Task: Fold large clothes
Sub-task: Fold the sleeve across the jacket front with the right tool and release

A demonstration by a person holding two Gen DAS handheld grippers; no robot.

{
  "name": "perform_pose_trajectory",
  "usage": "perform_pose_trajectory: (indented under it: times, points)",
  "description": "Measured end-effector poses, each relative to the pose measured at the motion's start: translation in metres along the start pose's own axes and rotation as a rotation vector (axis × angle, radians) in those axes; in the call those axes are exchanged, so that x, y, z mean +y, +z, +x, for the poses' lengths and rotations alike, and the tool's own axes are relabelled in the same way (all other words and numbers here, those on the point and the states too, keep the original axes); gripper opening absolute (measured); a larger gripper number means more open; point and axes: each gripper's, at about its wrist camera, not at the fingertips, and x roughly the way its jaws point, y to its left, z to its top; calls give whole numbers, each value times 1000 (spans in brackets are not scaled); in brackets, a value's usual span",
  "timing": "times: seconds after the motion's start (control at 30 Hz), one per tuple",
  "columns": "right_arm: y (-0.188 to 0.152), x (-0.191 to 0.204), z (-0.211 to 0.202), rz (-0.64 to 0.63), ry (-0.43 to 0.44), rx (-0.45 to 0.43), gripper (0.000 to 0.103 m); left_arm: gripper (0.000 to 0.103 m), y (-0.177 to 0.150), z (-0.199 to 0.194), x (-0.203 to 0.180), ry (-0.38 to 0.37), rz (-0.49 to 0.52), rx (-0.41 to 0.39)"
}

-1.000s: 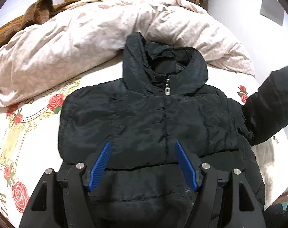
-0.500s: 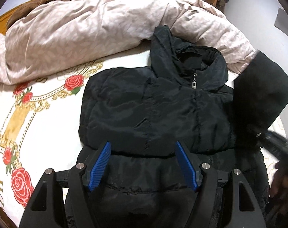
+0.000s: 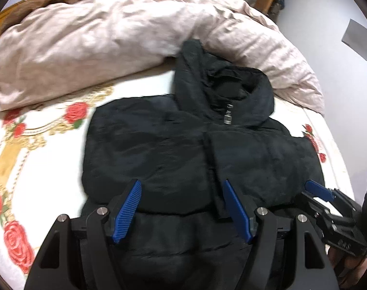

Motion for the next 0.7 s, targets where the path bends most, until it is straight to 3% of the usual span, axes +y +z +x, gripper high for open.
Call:
perform_pose_trajectory:
  times: [0.27,0.33,0.37,0.4,0.53,0.7]
  points:
    - [-16,-66,-19,134,-125,-5,65,74,9,66,-39,-71,56,108]
    - [-19,-83,-22,164,-158,-6,65,63,9,71,-48,-73,85,93]
    - [-20,-91,-23,175,-172,-9,65,39,9,70,-52,-68,105,80]
    - [-19,-98,-24,183,-186,-11,65,22,11,68,-54,-52,123,68]
    - [-14,-118,-29,214,-226,-37,65,15,24,58,-50,-16,139,-11]
    - [2,-131,-22,198,-255,-73,65,15,34,72,-39,34,133,-6]
